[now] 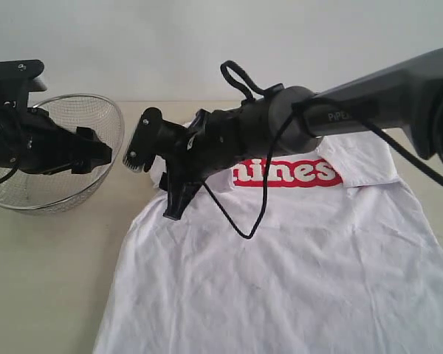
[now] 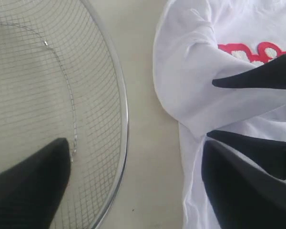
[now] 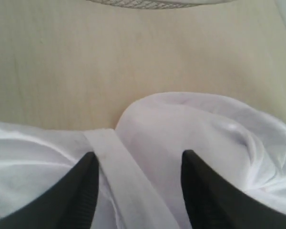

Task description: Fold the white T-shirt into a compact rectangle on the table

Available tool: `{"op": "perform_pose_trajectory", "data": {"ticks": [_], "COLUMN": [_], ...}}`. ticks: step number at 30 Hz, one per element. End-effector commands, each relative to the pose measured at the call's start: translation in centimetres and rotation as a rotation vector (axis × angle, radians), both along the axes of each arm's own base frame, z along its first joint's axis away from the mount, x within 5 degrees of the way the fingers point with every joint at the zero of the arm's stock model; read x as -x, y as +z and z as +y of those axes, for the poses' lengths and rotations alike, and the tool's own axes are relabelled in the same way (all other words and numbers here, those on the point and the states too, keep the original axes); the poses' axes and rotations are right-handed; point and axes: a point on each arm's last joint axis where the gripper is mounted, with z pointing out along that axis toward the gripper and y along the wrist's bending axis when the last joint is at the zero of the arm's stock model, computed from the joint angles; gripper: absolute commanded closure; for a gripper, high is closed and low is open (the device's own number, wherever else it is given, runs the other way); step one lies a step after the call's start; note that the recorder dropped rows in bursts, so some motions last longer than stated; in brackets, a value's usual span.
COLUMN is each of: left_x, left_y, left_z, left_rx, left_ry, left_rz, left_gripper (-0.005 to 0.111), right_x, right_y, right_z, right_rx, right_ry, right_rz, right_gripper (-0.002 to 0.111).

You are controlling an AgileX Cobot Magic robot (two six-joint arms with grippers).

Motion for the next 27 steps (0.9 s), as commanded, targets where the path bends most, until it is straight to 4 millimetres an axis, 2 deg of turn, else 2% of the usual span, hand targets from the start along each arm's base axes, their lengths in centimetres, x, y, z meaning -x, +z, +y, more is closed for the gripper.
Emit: {"op": "perform_pose_trajectory", "data": {"ticks": [1,5,16,21,27], "left_x": [0.1,0.1,0.1,0.1,0.1], "left_y": [0.3,0.3,0.3,0.3,0.4], "left_z": [0.0,0.0,0.0,0.0,0.0], "left_rx": [0.022,0.022,0.022,0.022,0.021], "left_ry": [0.01,0.01,0.01,0.01,0.011], "left_rz": [0.0,0.0,0.0,0.0,-0.005], "left_gripper": [0.035,0.035,0.035,0.035,0.035], "right_x": [-0.1,-0.1,-0.2,-0.4,-0.7], "right_y": [-0.8,-1.0,-0.9,-0.2,3.6], "right_z": [0.1,0.1,0.1,0.2,0.1], "right_rx": [0.005,0.009,-0.003,-0.104,-0.305], "right_ry": [-0.001,0.0,-0.011,-0.102,-0.23], "right_rz": [0.006,0.011,0.006,0.008,-0.021], "right_gripper": [0.061,0.063,0.108,0.108,0.108]}}
